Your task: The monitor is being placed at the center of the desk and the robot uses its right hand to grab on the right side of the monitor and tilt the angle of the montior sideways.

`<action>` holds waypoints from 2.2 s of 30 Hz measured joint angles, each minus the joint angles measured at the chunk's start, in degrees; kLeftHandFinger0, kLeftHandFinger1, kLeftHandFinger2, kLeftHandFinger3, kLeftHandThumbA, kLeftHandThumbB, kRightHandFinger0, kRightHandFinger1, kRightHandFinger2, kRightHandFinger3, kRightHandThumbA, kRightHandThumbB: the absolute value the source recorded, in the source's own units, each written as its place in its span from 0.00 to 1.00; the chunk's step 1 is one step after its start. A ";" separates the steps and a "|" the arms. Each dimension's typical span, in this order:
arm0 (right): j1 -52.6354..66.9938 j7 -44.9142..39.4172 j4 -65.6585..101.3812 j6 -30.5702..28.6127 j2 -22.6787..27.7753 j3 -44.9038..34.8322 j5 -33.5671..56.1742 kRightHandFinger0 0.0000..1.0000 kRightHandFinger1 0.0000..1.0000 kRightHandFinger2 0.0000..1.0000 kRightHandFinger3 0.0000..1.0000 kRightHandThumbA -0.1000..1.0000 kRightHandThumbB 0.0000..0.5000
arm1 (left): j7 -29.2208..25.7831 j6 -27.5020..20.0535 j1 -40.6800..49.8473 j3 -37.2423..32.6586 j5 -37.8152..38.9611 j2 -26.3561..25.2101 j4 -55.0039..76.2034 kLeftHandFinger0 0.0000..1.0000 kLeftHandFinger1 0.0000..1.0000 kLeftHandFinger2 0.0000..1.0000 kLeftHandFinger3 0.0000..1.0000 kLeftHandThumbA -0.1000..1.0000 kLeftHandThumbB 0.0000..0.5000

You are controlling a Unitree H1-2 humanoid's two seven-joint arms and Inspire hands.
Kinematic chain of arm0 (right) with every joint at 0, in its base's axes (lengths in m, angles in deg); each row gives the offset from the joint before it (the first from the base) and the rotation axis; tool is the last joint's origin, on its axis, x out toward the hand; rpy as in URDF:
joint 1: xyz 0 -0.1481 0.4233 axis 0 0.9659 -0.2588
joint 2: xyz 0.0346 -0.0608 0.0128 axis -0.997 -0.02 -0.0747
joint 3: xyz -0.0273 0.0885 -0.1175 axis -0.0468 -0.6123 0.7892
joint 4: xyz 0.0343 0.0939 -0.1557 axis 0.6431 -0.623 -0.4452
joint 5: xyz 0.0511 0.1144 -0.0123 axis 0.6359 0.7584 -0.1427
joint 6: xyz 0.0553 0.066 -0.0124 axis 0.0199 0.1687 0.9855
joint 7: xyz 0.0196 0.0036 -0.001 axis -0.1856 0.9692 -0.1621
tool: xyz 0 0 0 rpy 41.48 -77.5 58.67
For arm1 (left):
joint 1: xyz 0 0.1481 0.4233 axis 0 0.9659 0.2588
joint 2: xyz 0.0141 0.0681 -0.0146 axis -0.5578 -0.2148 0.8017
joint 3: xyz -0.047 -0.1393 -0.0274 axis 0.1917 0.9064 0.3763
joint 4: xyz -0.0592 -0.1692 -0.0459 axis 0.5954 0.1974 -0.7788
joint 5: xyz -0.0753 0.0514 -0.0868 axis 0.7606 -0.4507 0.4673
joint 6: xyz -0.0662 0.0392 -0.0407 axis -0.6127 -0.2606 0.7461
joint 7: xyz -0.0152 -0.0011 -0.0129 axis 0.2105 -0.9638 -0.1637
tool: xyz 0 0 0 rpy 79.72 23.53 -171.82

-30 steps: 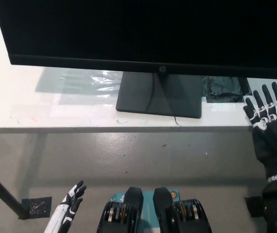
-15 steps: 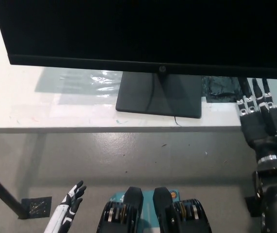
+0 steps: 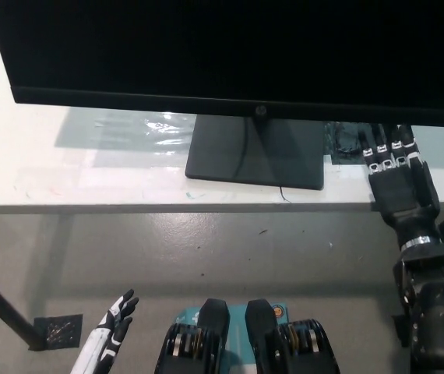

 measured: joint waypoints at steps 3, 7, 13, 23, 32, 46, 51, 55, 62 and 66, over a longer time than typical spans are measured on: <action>-1.74 -0.07 -1.75 0.03 0.01 -0.77 -0.05 1.00 1.00 1.00 1.00 1.00 0.72 | 0.01 -0.01 -0.05 0.03 0.14 0.00 0.00 1.00 1.00 1.00 1.00 1.00 0.71; -3.17 -0.12 -4.10 0.15 0.01 -1.62 -0.06 1.00 1.00 1.00 1.00 1.00 0.72 | 0.03 -0.02 -0.23 0.05 0.37 0.00 0.00 1.00 1.00 1.00 1.00 1.00 0.68; -4.47 -0.54 -8.09 0.10 0.25 -2.81 -0.36 1.00 1.00 1.00 1.00 1.00 0.73 | 0.04 -0.03 -0.44 0.04 0.46 0.00 -0.04 1.00 1.00 1.00 1.00 1.00 0.68; -8.76 -2.48 -14.76 -0.16 2.33 -4.77 -1.71 1.00 1.00 1.00 1.00 1.00 0.74 | 0.16 -0.03 -0.44 0.08 0.63 0.00 -0.07 1.00 1.00 1.00 1.00 1.00 0.69; -11.70 -4.46 -19.55 -0.30 3.52 -6.61 -2.77 1.00 1.00 1.00 1.00 1.00 0.79 | 0.18 -0.04 -0.49 0.07 0.63 0.00 -0.07 1.00 1.00 1.00 1.00 1.00 0.67; -16.09 -8.77 -29.59 -1.99 3.98 -8.39 -4.18 1.00 1.00 1.00 1.00 1.00 0.74 | 0.23 -0.04 -0.90 0.22 0.83 0.00 -0.18 1.00 1.00 1.00 1.00 1.00 0.63; -18.62 -11.22 -35.84 -4.35 4.57 -8.95 -5.09 1.00 1.00 1.00 1.00 1.00 0.81 | 0.24 -0.04 -1.22 0.29 0.86 0.00 -0.26 1.00 1.00 1.00 1.00 1.00 0.68; -21.00 -13.25 -41.53 -6.59 5.13 -9.58 -5.69 1.00 1.00 1.00 1.00 1.00 0.79 | 0.23 -0.04 -1.45 0.33 0.84 -0.01 -0.26 1.00 1.00 1.00 1.00 1.00 0.63; -25.25 -15.62 -50.50 -10.34 6.28 -10.71 -7.39 1.00 1.00 1.00 1.00 1.00 0.88 | 0.25 -0.05 -1.71 0.37 0.88 -0.01 -0.28 1.00 1.00 1.00 1.00 1.00 0.62; -26.02 -16.18 -52.18 -11.47 6.31 -11.33 -7.82 1.00 1.00 1.00 1.00 1.00 0.88 | 0.24 -0.05 -2.05 0.41 0.89 -0.01 -0.32 1.00 1.00 1.00 1.00 1.00 0.61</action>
